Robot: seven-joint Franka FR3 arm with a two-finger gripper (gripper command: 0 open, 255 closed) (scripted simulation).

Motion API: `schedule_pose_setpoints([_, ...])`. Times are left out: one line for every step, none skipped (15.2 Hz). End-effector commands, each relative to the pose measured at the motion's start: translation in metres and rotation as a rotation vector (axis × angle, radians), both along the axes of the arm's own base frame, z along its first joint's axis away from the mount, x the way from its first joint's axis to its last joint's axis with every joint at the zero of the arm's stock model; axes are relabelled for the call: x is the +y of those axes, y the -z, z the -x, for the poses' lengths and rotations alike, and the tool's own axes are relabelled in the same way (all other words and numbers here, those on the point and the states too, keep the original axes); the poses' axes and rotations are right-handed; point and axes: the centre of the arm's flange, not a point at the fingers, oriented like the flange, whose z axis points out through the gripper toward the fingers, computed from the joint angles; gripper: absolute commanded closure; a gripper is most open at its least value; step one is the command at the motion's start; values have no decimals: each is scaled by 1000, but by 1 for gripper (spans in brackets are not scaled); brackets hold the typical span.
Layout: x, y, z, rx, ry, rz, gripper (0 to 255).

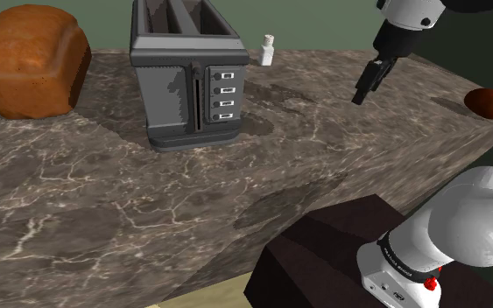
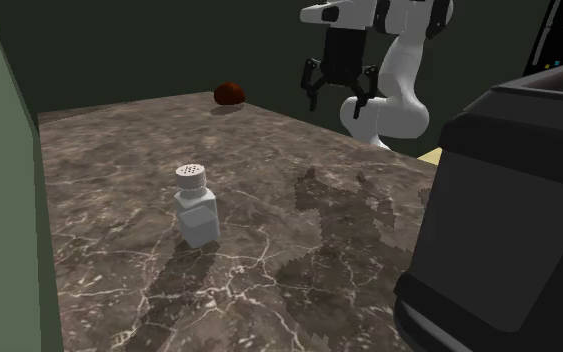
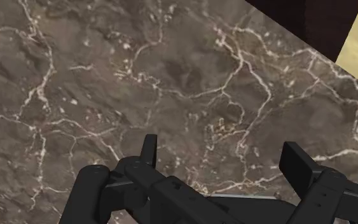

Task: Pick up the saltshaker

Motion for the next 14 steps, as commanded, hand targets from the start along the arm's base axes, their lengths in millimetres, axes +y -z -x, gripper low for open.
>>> schedule_pose_setpoints([0, 0, 0, 0, 0, 0, 0])
schedule_pose_setpoints([-1, -1, -13, -2, -3, 1, 0])
schedule_pose_setpoints([-2, -3, -25, -4, -6, 1, 0])
schedule_pose_setpoints([-2, -4, -38, -6, -9, 2, 0])
schedule_pose_setpoints([-3, -5, -51, -9, -11, 3, 0])
schedule_pose_setpoints([-4, -7, -64, -11, -14, 4, 0])
schedule_pose_setpoints([-4, -8, -76, -13, -17, 4, 0])
schedule_pose_setpoints([-5, -9, -89, -15, -20, 5, 0])
schedule_pose_setpoints([-5, -11, -102, -17, -23, 6, 0])
schedule_pose_setpoints([-6, -12, -115, -19, -26, 7, 0])
schedule_pose_setpoints([-6, -14, -127, -21, -29, 7, 0])
schedule_pose_setpoints([-7, -15, -140, -24, -31, 8, 0])
schedule_pose_setpoints([-7, -17, -153, -26, -34, 9, 0])
schedule_pose_setpoints([-8, -19, -166, -28, -37, 9, 0])
